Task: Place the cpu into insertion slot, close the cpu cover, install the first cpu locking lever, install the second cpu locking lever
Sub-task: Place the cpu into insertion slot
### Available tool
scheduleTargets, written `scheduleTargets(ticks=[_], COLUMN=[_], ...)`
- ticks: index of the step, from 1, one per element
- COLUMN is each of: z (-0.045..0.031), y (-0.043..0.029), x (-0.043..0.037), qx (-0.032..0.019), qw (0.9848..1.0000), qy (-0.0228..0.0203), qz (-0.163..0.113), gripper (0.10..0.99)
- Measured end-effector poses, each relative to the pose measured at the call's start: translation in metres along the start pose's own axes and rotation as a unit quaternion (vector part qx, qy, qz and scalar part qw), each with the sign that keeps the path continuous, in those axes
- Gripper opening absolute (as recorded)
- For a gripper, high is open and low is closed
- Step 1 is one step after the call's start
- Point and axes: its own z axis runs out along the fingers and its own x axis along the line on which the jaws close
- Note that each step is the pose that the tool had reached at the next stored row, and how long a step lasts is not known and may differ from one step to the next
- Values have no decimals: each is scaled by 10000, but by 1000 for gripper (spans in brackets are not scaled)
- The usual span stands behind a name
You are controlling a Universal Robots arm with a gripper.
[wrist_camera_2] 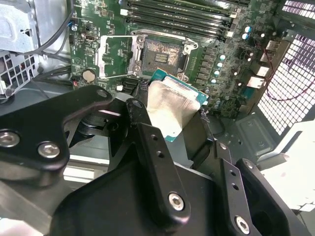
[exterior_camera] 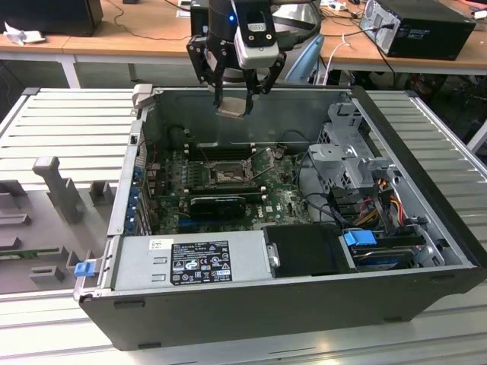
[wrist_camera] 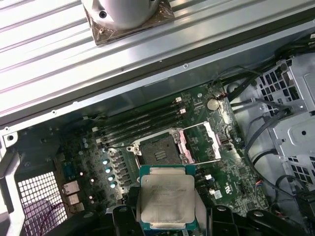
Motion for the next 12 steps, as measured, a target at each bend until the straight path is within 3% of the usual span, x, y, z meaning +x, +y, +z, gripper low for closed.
scheduleTargets(ticks=[12], z=[0], y=[0], x=[0], qx=[-5], qw=[9997], qy=[-23], qz=[252], gripper=[529])
